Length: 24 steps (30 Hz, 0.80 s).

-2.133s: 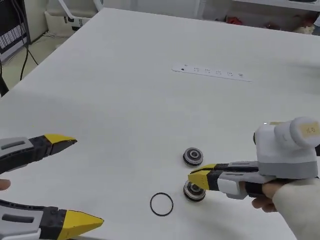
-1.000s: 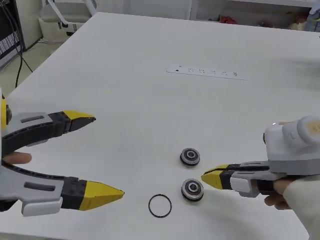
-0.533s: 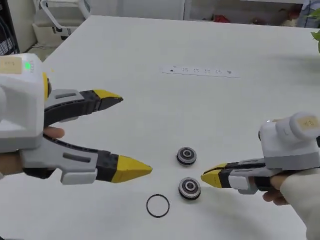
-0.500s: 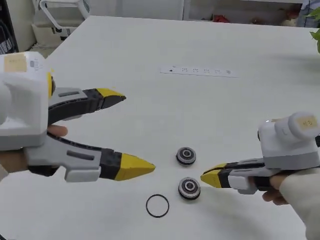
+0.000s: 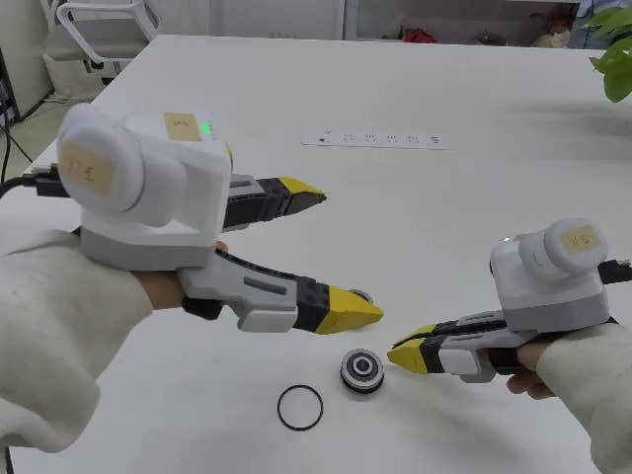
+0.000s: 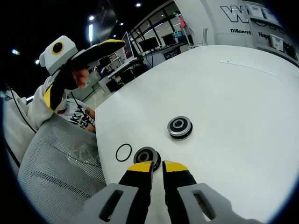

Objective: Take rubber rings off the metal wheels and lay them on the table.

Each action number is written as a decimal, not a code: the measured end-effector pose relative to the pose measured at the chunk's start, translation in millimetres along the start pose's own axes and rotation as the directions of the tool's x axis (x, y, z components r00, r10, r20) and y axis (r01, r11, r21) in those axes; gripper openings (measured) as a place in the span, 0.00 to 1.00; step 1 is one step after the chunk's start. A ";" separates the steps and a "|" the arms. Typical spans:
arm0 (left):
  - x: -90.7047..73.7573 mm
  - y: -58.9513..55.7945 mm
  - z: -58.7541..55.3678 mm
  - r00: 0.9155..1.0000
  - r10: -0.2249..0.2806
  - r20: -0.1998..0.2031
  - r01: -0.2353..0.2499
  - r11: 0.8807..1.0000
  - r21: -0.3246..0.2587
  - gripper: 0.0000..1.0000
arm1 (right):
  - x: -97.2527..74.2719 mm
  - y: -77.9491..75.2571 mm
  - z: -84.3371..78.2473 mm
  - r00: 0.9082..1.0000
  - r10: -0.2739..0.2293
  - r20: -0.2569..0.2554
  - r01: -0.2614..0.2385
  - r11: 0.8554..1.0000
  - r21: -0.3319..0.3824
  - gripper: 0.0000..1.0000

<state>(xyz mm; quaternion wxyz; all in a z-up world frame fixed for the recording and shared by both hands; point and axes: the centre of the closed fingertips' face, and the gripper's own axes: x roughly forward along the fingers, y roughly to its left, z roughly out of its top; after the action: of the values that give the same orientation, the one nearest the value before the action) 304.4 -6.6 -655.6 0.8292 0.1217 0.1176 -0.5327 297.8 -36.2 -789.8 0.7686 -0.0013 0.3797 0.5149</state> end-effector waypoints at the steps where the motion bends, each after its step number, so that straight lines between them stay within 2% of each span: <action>1: 4.1 0.1 -1.5 1.000 -0.004 0.000 0.004 1.000 -0.003 0.76 | -0.1 -0.3 0.0 1.000 0.000 0.001 0.000 1.000 0.002 0.07; 6: 13.8 -2.6 -13.9 1.000 -0.021 -0.014 0.021 1.000 -0.002 0.74 | 2.0 0.4 -3.6 1.000 0.015 -0.004 -0.015 1.000 -0.009 0.08; 7: 15.3 -5.8 -19.3 0.999 -0.037 -0.019 0.037 0.999 -0.008 0.74 | 2.6 0.9 -4.5 1.000 0.017 -0.007 -0.017 1.000 -0.013 0.08; 13: 20.4 -13.4 -42.7 0.997 -0.066 -0.049 0.066 0.998 -0.010 0.64 | 5.6 4.4 -9.5 0.999 0.031 -0.031 -0.033 0.998 -0.047 0.09; 15: 21.7 -14.1 -49.8 0.997 -0.059 -0.055 0.058 0.998 -0.013 0.62 | 6.8 5.6 -11.0 0.999 0.036 -0.038 -0.038 0.998 -0.058 0.10; 16: 22.5 -11.1 -53.5 0.998 -0.030 -0.051 0.030 1.000 0.007 0.59 | 7.4 6.1 -11.8 0.998 0.038 -0.042 -0.040 0.997 -0.062 0.10; 17: 22.7 -12.1 -57.6 0.997 -0.031 -0.064 0.033 0.999 0.026 0.57 | 8.2 6.3 -13.0 0.998 0.037 -0.049 -0.040 0.997 -0.068 0.10; 18: 22.1 -13.6 -67.2 0.993 -0.038 -0.108 0.044 0.997 0.056 0.56 | 8.4 6.4 -13.8 0.998 0.035 -0.055 -0.039 0.997 -0.073 0.10; 20: 25.2 -16.0 -73.2 0.993 -0.043 -0.108 0.049 0.998 0.047 0.54 | 8.1 5.8 -13.9 0.998 0.032 -0.056 -0.037 0.996 -0.086 0.11; 22: 27.0 -20.0 -80.8 0.989 -0.068 -0.130 0.072 0.997 0.020 0.54 | 7.9 5.6 -14.0 0.998 0.031 -0.055 -0.035 0.995 -0.091 0.11; 24: 29.0 -21.5 -85.9 0.986 -0.074 -0.147 0.078 0.997 0.023 0.53 | 8.0 5.4 -14.5 0.998 0.032 -0.057 -0.037 0.995 -0.095 0.12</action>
<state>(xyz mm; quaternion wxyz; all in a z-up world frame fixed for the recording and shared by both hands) 290.9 -11.9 -747.5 0.7957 0.1678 0.1747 -0.5551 286.6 -33.0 -802.7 0.7478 -0.0459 0.3755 0.5456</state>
